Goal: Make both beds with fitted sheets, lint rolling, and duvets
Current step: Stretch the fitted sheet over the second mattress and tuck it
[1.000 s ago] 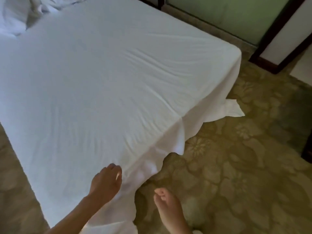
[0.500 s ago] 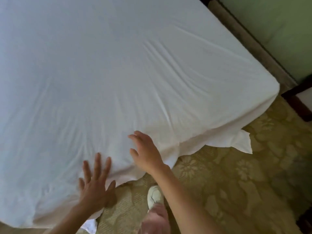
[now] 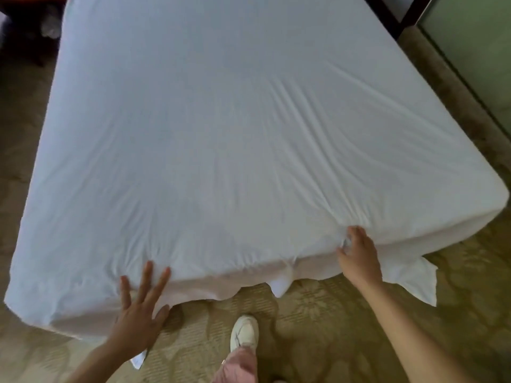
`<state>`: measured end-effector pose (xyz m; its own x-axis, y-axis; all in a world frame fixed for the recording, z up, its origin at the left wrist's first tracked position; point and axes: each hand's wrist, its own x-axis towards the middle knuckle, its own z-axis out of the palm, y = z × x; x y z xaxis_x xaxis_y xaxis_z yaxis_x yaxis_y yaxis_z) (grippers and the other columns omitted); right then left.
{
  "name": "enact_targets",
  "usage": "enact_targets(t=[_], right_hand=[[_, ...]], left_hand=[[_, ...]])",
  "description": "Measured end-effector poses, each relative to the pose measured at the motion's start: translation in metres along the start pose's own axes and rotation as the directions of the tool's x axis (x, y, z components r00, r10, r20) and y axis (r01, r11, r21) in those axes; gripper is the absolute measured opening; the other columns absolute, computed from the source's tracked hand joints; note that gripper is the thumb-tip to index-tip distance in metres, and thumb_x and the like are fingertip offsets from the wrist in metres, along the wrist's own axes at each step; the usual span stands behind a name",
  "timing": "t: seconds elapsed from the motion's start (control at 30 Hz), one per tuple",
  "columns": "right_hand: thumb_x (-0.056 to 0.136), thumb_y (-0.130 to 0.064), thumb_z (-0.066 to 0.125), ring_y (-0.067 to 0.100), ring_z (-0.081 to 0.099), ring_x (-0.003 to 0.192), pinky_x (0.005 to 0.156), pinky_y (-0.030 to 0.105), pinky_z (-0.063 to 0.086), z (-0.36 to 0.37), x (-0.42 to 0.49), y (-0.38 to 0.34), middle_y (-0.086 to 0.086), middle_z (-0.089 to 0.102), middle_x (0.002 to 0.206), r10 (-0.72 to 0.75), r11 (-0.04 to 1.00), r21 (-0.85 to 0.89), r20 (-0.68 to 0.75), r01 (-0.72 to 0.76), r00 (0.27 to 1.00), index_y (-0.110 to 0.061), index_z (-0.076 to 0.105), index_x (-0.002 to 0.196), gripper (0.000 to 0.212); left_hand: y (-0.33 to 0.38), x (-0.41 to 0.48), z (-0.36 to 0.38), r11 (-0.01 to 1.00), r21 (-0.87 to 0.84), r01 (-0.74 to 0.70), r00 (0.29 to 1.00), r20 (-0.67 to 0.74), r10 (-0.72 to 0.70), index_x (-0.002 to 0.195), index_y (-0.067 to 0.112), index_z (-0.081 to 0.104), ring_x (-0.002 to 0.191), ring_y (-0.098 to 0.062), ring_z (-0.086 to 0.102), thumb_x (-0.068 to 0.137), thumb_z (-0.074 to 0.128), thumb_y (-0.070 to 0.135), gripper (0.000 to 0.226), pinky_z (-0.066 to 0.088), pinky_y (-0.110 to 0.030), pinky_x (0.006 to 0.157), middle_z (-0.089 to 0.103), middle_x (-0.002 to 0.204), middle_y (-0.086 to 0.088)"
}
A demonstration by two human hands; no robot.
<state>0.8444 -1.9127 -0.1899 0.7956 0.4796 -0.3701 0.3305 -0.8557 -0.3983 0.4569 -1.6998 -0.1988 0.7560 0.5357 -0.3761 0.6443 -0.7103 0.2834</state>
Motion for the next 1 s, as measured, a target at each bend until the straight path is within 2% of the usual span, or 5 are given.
enact_targets(t=[0.17, 0.3, 0.5, 0.8, 1.0], right_hand=[[0.099, -0.022, 0.043, 0.024, 0.012, 0.146, 0.119, 0.036, 0.016, 0.028, -0.05, -0.045, 0.008, 0.016, 0.158, -0.262, 0.963, -0.038, 0.064, 0.265, 0.963, -0.012, 0.03, 0.147, 0.05], [0.097, -0.02, 0.046, 0.007, 0.006, 0.146, 0.115, 0.035, 0.026, 0.043, -0.063, -0.051, -0.01, 0.009, 0.159, -0.574, 0.74, -0.168, 0.347, 0.651, 0.742, -0.029, 0.025, 0.148, 0.056], [0.092, -0.007, 0.05, 0.03, 0.019, 0.144, 0.114, 0.042, 0.025, 0.079, -0.098, -0.043, 0.015, 0.023, 0.155, -0.401, 0.894, -0.204, 0.034, 0.399, 0.916, -0.007, 0.037, 0.143, 0.053], [0.097, -0.019, 0.048, 0.02, 0.015, 0.146, 0.117, 0.03, 0.018, 0.196, -0.223, -0.082, 0.007, 0.019, 0.156, -0.361, 0.886, -0.145, 0.383, 0.441, 0.85, -0.018, 0.031, 0.146, 0.052], [0.097, -0.02, 0.049, 0.015, 0.023, 0.141, 0.111, 0.022, 0.022, 0.249, -0.251, -0.155, 0.0, 0.029, 0.151, -0.375, 0.902, -0.071, 0.363, 0.427, 0.853, -0.017, 0.034, 0.144, 0.049]], left_hand=[[0.009, -0.048, 0.01, 0.824, -0.301, 0.479, 0.878, 0.162, -0.451, 0.151, 0.018, 0.019, 0.143, -0.029, 0.022, 0.094, 0.053, 0.018, 0.067, 0.025, -0.04, 0.112, 0.003, 0.16, -0.002], [0.023, -0.074, 0.008, 0.74, -0.377, 0.556, 0.821, 0.109, -0.561, 0.146, 0.013, 0.034, 0.125, -0.032, 0.046, 0.091, 0.056, 0.014, 0.059, 0.035, -0.037, 0.103, 0.038, 0.147, -0.011], [0.029, -0.088, 0.024, 0.481, -0.634, 0.606, 0.665, 0.073, -0.743, 0.136, 0.015, 0.047, 0.113, -0.029, 0.055, 0.093, 0.05, 0.013, 0.043, 0.042, -0.037, 0.093, 0.055, 0.131, -0.012], [-0.008, -0.149, 0.074, 0.169, -0.829, 0.532, 0.591, 0.221, -0.776, 0.127, 0.019, 0.051, 0.059, -0.007, 0.048, 0.094, 0.048, 0.009, 0.035, 0.037, -0.015, 0.052, 0.06, 0.085, 0.005], [-0.099, -0.168, 0.057, 0.113, -0.862, 0.494, 0.559, 0.215, -0.801, 0.134, 0.014, 0.048, 0.121, -0.018, 0.049, 0.093, 0.051, 0.012, 0.041, 0.039, -0.027, 0.092, 0.054, 0.132, 0.0]])
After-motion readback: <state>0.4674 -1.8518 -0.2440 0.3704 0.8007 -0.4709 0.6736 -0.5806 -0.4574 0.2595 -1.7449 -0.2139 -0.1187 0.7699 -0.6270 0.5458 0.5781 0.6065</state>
